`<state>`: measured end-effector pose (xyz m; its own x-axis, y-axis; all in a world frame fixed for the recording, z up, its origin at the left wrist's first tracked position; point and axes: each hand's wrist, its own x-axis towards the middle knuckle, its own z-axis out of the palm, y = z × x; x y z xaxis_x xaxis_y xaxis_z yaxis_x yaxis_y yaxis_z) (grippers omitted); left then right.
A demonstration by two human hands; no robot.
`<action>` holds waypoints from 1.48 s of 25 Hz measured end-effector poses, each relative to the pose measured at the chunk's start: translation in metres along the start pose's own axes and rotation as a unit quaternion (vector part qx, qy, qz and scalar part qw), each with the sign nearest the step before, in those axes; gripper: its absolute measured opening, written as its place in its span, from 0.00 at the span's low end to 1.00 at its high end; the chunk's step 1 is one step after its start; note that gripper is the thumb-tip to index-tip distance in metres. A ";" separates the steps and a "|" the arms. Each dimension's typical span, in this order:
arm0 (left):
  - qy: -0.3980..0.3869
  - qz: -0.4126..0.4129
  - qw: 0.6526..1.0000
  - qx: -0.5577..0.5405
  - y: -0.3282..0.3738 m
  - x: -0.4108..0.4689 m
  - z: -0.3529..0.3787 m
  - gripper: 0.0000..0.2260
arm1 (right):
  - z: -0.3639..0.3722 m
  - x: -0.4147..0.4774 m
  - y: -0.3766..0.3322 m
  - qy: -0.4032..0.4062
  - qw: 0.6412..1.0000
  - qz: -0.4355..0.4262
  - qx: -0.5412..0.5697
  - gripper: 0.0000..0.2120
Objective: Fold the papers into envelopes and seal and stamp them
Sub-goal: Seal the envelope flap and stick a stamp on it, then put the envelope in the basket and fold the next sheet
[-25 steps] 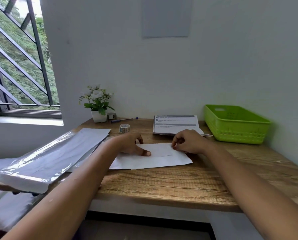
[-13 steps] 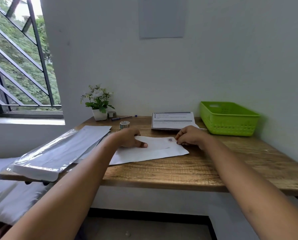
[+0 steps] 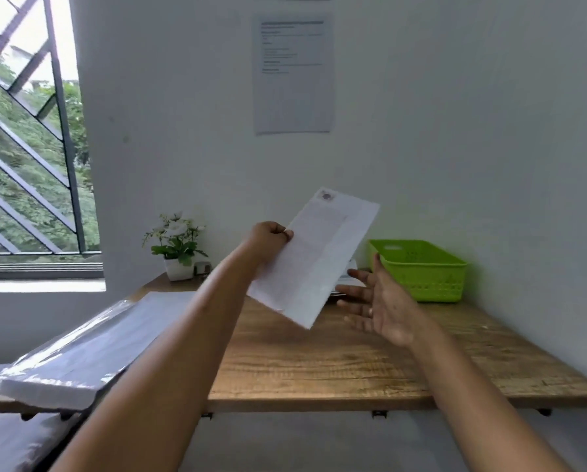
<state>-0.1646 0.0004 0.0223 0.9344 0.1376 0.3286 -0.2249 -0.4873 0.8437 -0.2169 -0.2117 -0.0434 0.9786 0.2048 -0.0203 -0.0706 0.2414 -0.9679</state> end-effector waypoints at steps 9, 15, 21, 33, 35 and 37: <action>-0.027 -0.117 0.951 -0.284 0.031 0.050 0.123 0.12 | -0.044 0.009 -0.049 0.101 0.974 -0.151 -0.132 0.42; -0.241 -0.045 0.953 -0.178 0.058 0.030 0.156 0.18 | -0.115 0.049 -0.073 0.208 0.953 -0.166 -0.147 0.19; -0.236 0.106 0.964 0.054 0.033 0.040 0.202 0.16 | -0.152 0.077 -0.051 0.294 0.928 -0.105 -0.201 0.12; -0.092 0.195 0.973 0.077 0.004 0.044 0.205 0.12 | -0.148 0.075 -0.040 0.400 0.734 -0.111 -0.537 0.17; -0.098 0.176 0.976 0.087 0.001 0.045 0.190 0.12 | -0.134 0.071 -0.040 0.400 0.718 -0.124 -0.557 0.20; -0.090 0.147 0.979 0.107 -0.009 0.052 0.168 0.11 | -0.112 0.070 -0.040 0.377 0.710 -0.176 -0.569 0.20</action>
<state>-0.0682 -0.1332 -0.0393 0.8757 -0.1805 0.4479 -0.4465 -0.6557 0.6088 -0.1242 -0.3139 -0.0339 0.7531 -0.3467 0.5591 -0.0139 -0.8580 -0.5134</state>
